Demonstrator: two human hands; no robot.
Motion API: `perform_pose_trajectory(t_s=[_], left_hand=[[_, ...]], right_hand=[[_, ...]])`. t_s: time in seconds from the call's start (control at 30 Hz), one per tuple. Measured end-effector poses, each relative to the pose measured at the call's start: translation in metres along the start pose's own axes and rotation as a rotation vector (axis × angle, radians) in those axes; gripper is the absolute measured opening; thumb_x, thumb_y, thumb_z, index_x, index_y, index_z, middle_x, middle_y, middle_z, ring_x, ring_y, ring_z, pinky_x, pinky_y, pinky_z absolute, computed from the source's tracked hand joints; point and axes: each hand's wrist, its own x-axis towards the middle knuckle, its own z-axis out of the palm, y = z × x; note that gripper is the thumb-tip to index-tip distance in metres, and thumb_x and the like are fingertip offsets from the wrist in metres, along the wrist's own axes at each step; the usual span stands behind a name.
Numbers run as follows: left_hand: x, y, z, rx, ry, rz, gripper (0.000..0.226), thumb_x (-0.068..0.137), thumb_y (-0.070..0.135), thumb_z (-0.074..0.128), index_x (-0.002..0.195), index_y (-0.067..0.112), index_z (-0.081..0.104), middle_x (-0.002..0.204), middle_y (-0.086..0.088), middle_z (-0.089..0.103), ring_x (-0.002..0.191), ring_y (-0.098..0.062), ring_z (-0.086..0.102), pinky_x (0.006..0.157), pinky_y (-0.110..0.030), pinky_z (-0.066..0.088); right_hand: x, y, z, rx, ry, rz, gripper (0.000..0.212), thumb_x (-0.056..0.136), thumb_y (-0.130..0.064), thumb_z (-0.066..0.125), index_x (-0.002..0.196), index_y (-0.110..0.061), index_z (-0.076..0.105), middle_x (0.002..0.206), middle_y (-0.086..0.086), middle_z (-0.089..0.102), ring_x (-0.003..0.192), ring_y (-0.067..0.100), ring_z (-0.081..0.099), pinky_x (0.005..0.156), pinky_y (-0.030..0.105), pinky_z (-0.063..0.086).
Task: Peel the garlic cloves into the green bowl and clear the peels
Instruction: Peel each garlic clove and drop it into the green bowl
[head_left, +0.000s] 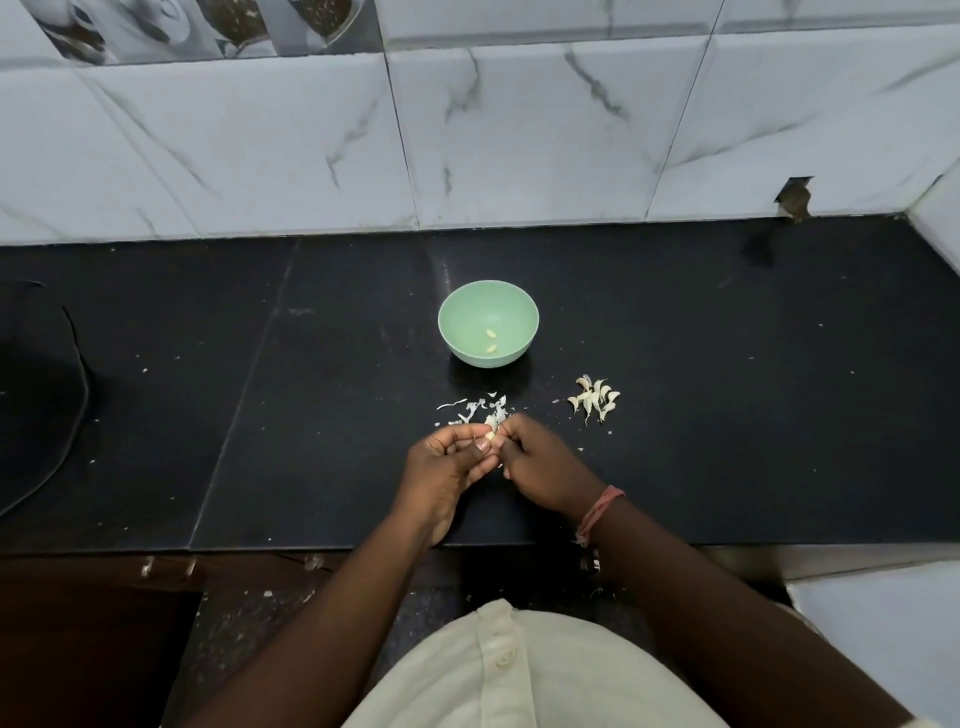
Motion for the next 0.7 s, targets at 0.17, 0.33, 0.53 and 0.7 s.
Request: perform_pose_trajectory(t_s=[0.17, 0.33, 0.53, 0.7], left_hand=[[0.003, 0.003, -0.001, 0.031, 0.004, 0.003, 0.013, 0.089, -0.007, 0.063, 0.099, 0.000, 0.070, 0.089, -0.015, 0.073, 0.079, -0.017, 0.072, 0.071, -0.022, 0.059], [0.002, 0.005, -0.003, 0.058, -0.003, 0.009, 0.013, 0.087, -0.004, 0.066, 0.098, 0.000, 0.070, 0.090, -0.015, 0.074, 0.082, -0.018, 0.072, 0.074, -0.024, 0.059], [0.005, 0.007, -0.006, 0.080, 0.001, 0.013, 0.014, 0.088, -0.007, 0.066, 0.100, -0.001, 0.070, 0.092, -0.017, 0.073, 0.083, -0.019, 0.071, 0.075, -0.024, 0.059], [0.001, 0.006, -0.004, -0.051, 0.004, -0.008, 0.026, 0.090, -0.011, 0.060, 0.111, 0.001, 0.069, 0.088, -0.008, 0.075, 0.084, -0.015, 0.072, 0.076, -0.023, 0.059]], right_hand=[[0.003, -0.002, -0.001, 0.053, -0.071, 0.009, 0.012, 0.104, -0.017, 0.049, 0.096, -0.010, 0.054, 0.067, 0.000, 0.059, 0.048, -0.001, 0.048, 0.056, 0.023, 0.042], [0.010, 0.000, -0.001, 0.035, -0.112, 0.004, 0.012, 0.101, -0.014, 0.048, 0.090, -0.015, 0.052, 0.067, -0.001, 0.060, 0.053, 0.007, 0.050, 0.059, 0.029, 0.042], [0.010, -0.004, -0.003, 0.025, -0.151, 0.006, 0.016, 0.104, -0.017, 0.046, 0.089, -0.019, 0.051, 0.068, 0.000, 0.061, 0.055, 0.009, 0.051, 0.059, 0.027, 0.042], [0.007, -0.006, -0.002, -0.096, -0.078, -0.112, 0.008, 0.103, -0.016, 0.046, 0.098, -0.013, 0.051, 0.078, -0.002, 0.059, 0.066, 0.006, 0.051, 0.064, 0.028, 0.041]])
